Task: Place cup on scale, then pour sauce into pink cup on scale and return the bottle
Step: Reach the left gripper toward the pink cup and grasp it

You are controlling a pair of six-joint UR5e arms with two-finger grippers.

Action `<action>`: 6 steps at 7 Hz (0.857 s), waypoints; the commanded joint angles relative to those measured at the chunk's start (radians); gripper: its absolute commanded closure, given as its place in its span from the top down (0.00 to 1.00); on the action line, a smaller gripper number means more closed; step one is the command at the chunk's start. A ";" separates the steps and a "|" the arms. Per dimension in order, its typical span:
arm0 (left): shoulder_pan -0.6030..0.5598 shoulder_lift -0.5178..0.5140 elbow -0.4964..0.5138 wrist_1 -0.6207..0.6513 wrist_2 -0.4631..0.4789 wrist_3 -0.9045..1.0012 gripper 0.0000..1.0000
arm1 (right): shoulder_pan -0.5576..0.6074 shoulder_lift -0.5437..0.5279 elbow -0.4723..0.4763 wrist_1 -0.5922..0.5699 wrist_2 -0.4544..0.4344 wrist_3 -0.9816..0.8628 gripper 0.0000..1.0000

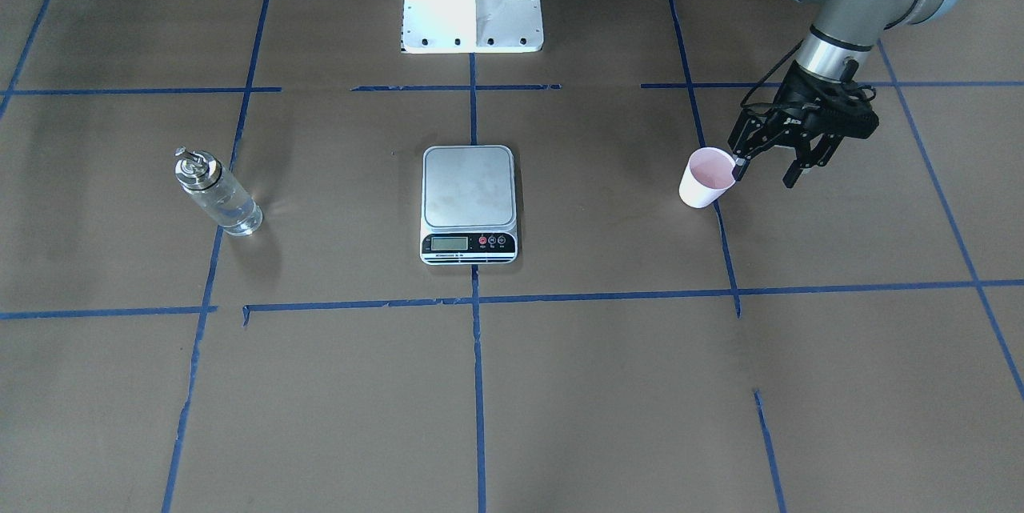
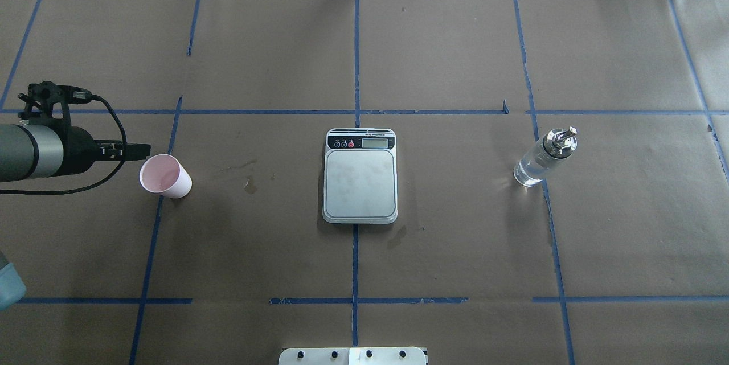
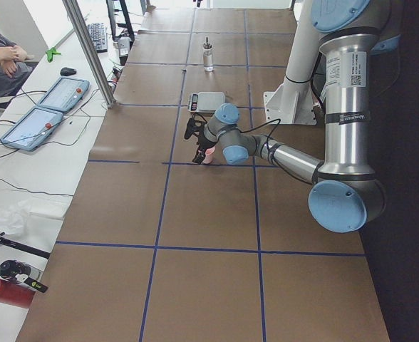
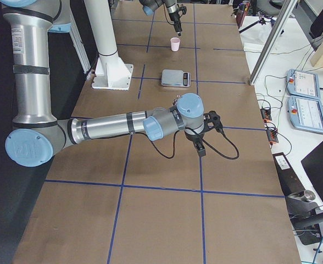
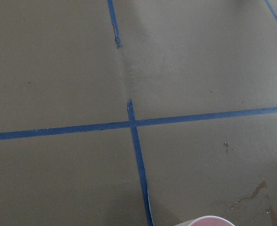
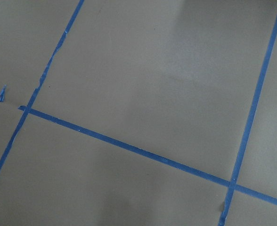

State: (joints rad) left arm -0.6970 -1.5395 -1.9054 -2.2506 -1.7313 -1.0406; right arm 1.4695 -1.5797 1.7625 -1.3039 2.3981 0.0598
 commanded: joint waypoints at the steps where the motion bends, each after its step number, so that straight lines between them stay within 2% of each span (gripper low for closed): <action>1: 0.054 -0.028 0.025 0.029 0.010 -0.012 0.78 | 0.000 -0.002 0.000 0.000 -0.001 0.000 1.00; 2: 0.066 -0.028 0.026 0.029 0.010 -0.012 0.77 | 0.000 -0.002 0.000 0.000 0.001 0.002 1.00; 3: 0.080 -0.028 0.026 0.029 0.010 -0.012 0.63 | 0.000 -0.003 0.000 0.000 -0.001 0.000 1.00; 5: 0.082 -0.027 0.022 0.029 0.010 -0.004 0.00 | 0.000 -0.003 0.000 0.000 0.001 0.000 1.00; 6: 0.077 -0.028 0.017 0.031 0.010 -0.003 0.00 | 0.000 -0.003 0.002 0.000 0.001 0.000 1.00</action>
State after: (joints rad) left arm -0.6170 -1.5671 -1.8837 -2.2209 -1.7211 -1.0458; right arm 1.4696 -1.5830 1.7627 -1.3039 2.3986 0.0599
